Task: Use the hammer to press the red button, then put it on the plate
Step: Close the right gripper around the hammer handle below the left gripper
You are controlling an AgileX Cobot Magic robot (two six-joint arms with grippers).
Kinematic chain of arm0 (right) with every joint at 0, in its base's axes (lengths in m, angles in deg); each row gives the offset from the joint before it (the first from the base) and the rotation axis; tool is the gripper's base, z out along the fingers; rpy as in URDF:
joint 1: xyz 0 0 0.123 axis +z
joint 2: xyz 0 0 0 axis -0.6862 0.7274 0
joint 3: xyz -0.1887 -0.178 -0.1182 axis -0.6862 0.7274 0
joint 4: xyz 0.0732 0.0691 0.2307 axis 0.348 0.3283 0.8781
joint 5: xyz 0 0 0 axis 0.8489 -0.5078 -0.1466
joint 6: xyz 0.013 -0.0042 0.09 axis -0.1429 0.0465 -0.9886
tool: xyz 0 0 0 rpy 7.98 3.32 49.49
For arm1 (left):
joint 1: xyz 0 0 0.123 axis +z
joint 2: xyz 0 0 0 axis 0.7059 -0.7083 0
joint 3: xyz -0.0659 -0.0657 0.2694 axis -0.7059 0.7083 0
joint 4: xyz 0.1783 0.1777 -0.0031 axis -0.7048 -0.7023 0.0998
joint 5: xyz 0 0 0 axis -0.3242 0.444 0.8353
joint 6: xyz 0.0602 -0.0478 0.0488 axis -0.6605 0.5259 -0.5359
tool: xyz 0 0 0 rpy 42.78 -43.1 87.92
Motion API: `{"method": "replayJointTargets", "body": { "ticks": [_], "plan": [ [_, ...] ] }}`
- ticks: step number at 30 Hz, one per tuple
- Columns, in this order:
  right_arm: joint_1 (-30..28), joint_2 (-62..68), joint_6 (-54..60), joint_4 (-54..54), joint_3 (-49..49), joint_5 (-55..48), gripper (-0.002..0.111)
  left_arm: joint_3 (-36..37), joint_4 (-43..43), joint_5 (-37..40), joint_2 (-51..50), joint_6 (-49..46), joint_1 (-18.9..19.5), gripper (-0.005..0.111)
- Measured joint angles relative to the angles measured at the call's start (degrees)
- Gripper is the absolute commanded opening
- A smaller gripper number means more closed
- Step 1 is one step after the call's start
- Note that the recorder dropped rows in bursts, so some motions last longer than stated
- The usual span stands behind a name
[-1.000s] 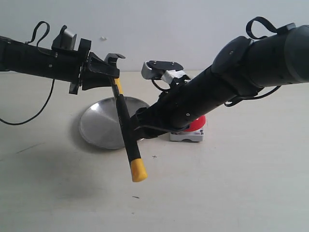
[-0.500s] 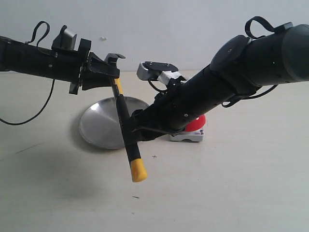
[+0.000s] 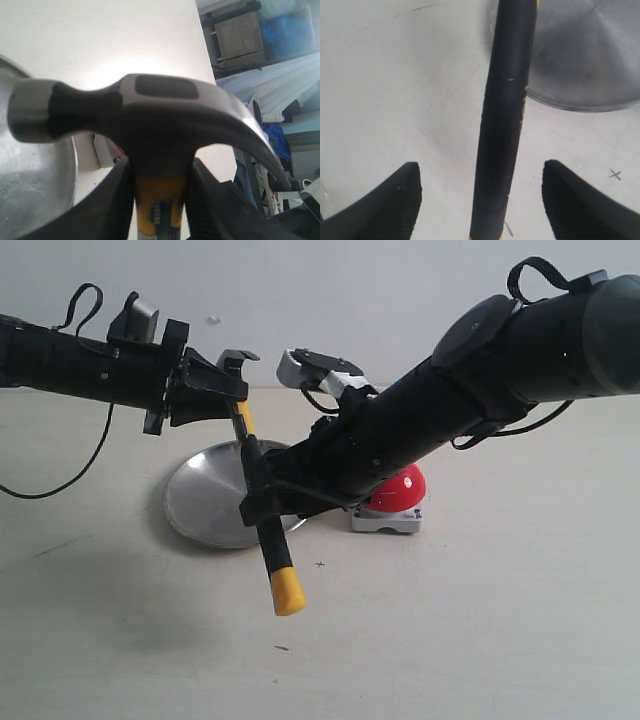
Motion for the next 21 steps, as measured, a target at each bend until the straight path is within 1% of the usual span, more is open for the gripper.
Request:
{"method": "replayJointTargets", "body": {
  "ticks": [8, 14, 18, 21],
  "plan": [
    [0.0, 0.0, -1.64, -2.59, -0.34, 3.11, 0.066, 0.0, 0.37, 0.0, 0.03, 0.0, 0.0, 0.0],
    [0.15, 0.0, -3.02, -3.99, -0.34, 3.61, 0.066, 0.0, 1.24, 0.0, 0.03, -1.05, 0.0, 0.0],
    [1.95, 0.0, -3.5, -6.02, -0.34, 4.69, 0.071, 0.0, 1.59, 0.0, 0.03, -1.23, 0.0, 0.0],
    [3.63, 0.1, -5.07, -8.01, -0.34, 7.13, 0.071, 0.0, 1.86, 0.0, 0.03, -1.23, 0.0, 0.0]
  ]
}}
